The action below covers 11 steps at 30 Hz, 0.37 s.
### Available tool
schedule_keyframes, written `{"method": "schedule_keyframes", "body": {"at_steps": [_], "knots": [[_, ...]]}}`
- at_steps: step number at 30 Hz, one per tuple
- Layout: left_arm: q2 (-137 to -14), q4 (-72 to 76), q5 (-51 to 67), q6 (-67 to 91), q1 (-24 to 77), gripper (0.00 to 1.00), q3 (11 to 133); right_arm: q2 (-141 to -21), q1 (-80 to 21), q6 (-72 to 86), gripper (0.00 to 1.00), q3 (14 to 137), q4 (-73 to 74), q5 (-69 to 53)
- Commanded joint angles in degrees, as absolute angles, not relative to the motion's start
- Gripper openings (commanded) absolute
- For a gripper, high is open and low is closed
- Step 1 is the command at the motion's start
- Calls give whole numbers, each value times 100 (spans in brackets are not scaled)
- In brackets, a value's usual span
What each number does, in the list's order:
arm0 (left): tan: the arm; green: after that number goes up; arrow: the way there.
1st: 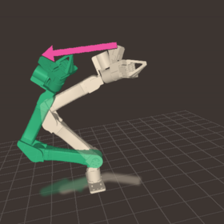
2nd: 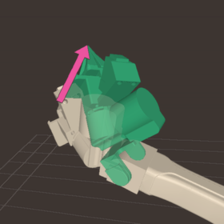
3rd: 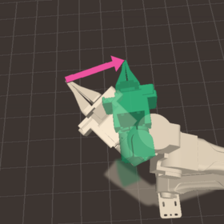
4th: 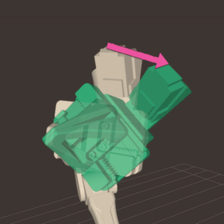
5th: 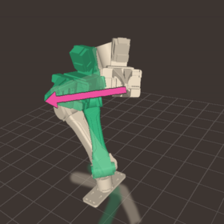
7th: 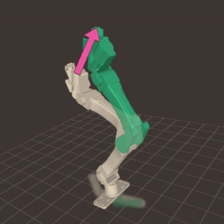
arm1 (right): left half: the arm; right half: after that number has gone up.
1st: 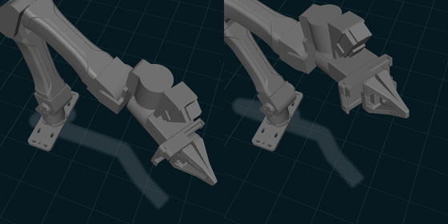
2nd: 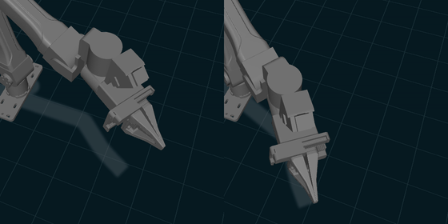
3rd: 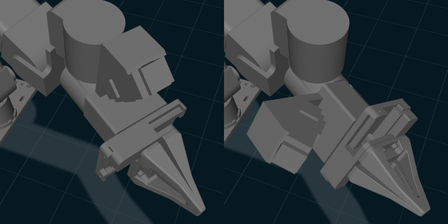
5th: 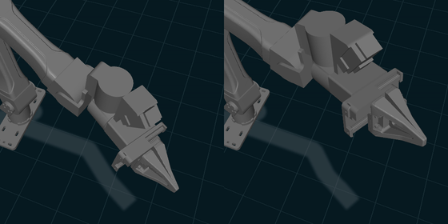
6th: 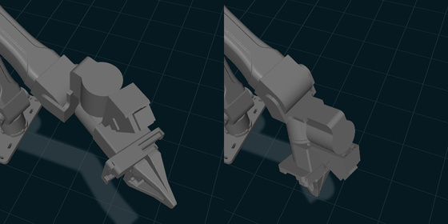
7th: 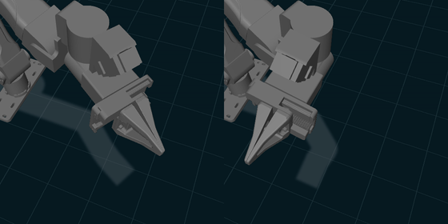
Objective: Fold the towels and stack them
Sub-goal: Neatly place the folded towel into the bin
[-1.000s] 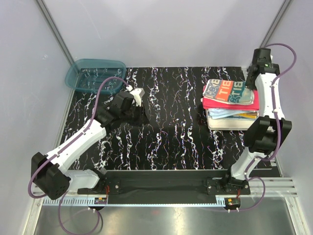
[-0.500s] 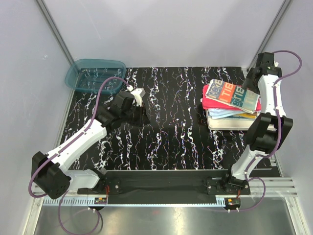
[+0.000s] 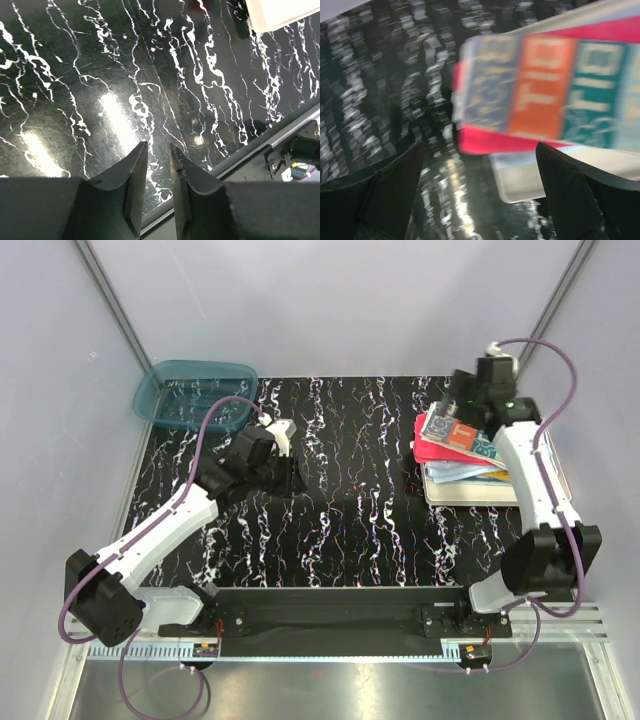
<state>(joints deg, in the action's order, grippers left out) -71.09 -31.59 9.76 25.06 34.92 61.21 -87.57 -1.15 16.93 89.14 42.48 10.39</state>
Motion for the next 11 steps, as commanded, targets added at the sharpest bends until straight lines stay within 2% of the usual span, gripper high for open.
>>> {"method": "schedule_keyframes", "body": {"at_steps": [1,5,11], "knots": [[-6961,-3014,677,2478,3489,30,6161,-7957,-1025,2090,100,8152,3063,721],[-6908,-3111,361,2461,3480,30,6222,-7489,-1799,2364,100,7217,2269,501],[-6873,-3243,167,2470,3472,31,6311,-7278,-1837,2425,100,6733,2101,930]]}}
